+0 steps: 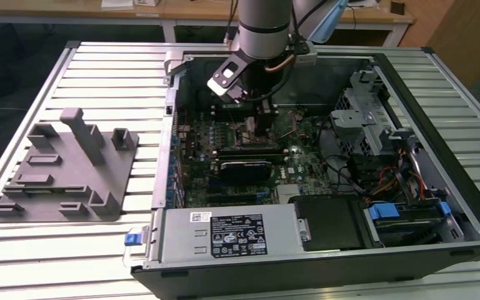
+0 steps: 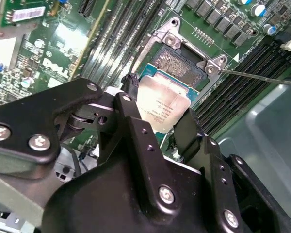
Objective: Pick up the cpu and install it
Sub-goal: 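Place the cpu into insertion slot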
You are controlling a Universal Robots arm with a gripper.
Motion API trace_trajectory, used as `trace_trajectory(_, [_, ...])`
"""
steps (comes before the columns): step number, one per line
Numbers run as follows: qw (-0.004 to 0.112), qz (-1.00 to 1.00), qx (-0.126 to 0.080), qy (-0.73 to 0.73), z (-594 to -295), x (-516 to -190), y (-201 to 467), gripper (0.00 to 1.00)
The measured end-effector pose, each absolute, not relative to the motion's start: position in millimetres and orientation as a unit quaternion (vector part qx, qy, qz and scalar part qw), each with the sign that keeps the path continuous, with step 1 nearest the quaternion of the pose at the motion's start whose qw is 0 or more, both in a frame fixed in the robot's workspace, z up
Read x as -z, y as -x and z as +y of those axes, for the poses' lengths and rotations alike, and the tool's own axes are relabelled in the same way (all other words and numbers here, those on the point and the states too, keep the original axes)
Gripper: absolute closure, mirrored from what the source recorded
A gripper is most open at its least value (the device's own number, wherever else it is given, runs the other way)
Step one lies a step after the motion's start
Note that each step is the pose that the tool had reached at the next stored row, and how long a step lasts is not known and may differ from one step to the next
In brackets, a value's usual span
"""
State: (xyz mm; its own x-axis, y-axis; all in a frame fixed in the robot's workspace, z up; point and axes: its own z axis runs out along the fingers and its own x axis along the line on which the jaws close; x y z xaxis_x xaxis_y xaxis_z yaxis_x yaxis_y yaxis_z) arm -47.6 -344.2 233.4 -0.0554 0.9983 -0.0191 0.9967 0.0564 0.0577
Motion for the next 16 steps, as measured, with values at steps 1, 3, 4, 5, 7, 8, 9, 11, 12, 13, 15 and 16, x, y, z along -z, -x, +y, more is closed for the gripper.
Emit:
trace_trajectory(1, [0.027,0.726,-0.014,-0.687,-343.3,-231.7,47.6,0.46])
trace_trajectory(3, [0.028,0.726,-0.012,-0.687,-342.1,-228.5,47.6,0.46])
trace_trajectory(4, [0.029,0.726,-0.012,-0.687,-341.5,-226.9,47.6,0.46])
trace_trajectory(5, [0.030,0.726,-0.011,-0.687,-340.7,-225.4,47.6,0.46])
trace_trajectory(7, [0.032,0.726,-0.009,-0.686,-339.7,-223.0,47.6,0.46])
trace_trajectory(8, [0.033,0.726,-0.007,-0.686,-339.4,-221.7,47.6,0.46])
trace_trajectory(9, [0.034,0.726,-0.006,-0.686,-339.1,-220.7,47.6,0.46])
trace_trajectory(11, [0.038,0.726,-0.001,-0.686,-338.8,-218.9,47.7,0.46])
trace_trajectory(12, [0.039,0.726,0.000,-0.686,-338.5,-218.0,47.8,0.46])
trace_trajectory(13, [0.039,0.726,0.000,-0.686,-338.2,-217.1,47.9,0.46])
trace_trajectory(15, [0.039,0.726,0.000,-0.686,-337.8,-216.0,48.1,0.46])
trace_trajectory(16, [0.039,0.726,0.000,-0.686,-337.7,-215.6,48.2,0.46])
